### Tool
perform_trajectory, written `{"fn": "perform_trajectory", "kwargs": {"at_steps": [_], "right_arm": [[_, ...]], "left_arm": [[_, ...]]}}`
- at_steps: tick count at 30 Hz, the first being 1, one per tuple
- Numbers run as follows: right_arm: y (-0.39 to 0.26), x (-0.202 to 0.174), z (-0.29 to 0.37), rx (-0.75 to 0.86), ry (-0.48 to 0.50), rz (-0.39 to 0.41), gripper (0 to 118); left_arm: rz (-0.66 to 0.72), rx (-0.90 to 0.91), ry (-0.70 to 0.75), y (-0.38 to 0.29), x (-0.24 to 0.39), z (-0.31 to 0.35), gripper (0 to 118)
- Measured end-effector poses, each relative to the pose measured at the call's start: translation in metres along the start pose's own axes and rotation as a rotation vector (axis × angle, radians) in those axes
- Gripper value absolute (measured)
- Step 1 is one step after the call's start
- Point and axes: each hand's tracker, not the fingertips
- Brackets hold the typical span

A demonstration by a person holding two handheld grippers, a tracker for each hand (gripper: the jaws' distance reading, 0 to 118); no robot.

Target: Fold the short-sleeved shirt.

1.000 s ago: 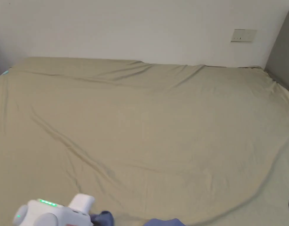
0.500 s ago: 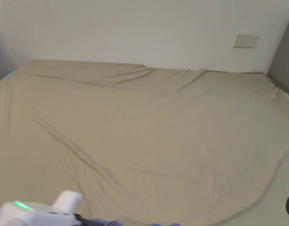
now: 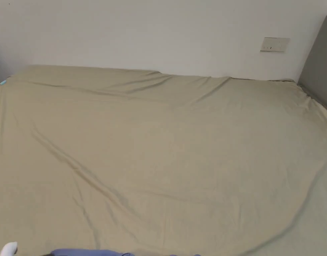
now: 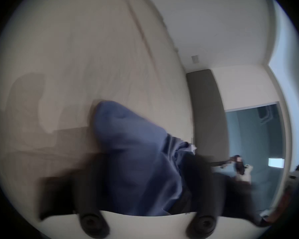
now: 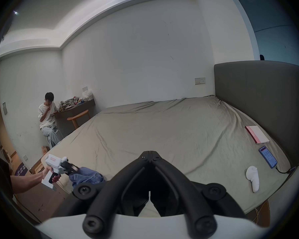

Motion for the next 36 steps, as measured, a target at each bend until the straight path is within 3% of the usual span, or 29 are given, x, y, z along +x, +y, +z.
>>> {"fn": "perform_trajectory", "kwargs": {"at_steps": [2,3,4,5,11,16,20,22,24,28,32,33,36], "right_arm": [[-0.001,0.000,-0.002,-0.004,0.003,-0.005,7],[-0.001,-0.001,-0.003,-0.005,0.003,-0.010,7],[-0.001,-0.001,-0.004,-0.007,0.004,-0.013,7],[-0.001,-0.001,-0.004,-0.009,0.006,-0.015,7],[0.003,-0.001,0.002,0.006,0.012,0.004,7],[0.006,0.004,0.009,0.027,0.012,0.013,7],[0.006,0.006,0.008,0.035,0.017,0.011,7],[0.005,0.006,0.005,0.036,0.024,0.000,7],[0.001,0.005,0.001,0.031,0.042,-0.017,7],[-0.006,0.001,-0.001,0.007,0.060,-0.024,7],[-0.009,0.006,0.005,-0.009,0.049,-0.012,7],[-0.009,0.009,0.007,-0.008,0.041,-0.014,7],[-0.006,0.017,0.018,0.006,0.030,-0.014,7]], "left_arm": [[-0.223,0.020,0.356,-0.009,0.030,-0.023,15],[-0.279,0.023,0.253,-0.011,0.032,-0.022,15],[-0.258,0.017,0.244,-0.009,0.032,-0.019,15],[-0.230,-0.002,0.253,-0.007,0.038,-0.019,15],[-0.441,0.060,0.405,-0.007,0.067,0.036,15],[-0.617,0.161,0.722,-0.006,0.108,0.092,15],[-0.702,0.129,0.855,-0.026,0.162,0.067,15],[-0.709,0.082,0.821,-0.042,0.179,0.037,15],[-0.825,-0.008,0.734,-0.062,0.187,-0.009,15],[-0.834,-0.209,0.606,-0.096,0.177,-0.102,17],[-0.823,-0.246,0.583,-0.108,0.138,-0.163,29],[-0.823,-0.203,0.532,-0.106,0.134,-0.160,40],[-0.762,-0.189,0.355,-0.098,0.149,-0.140,104]]}}
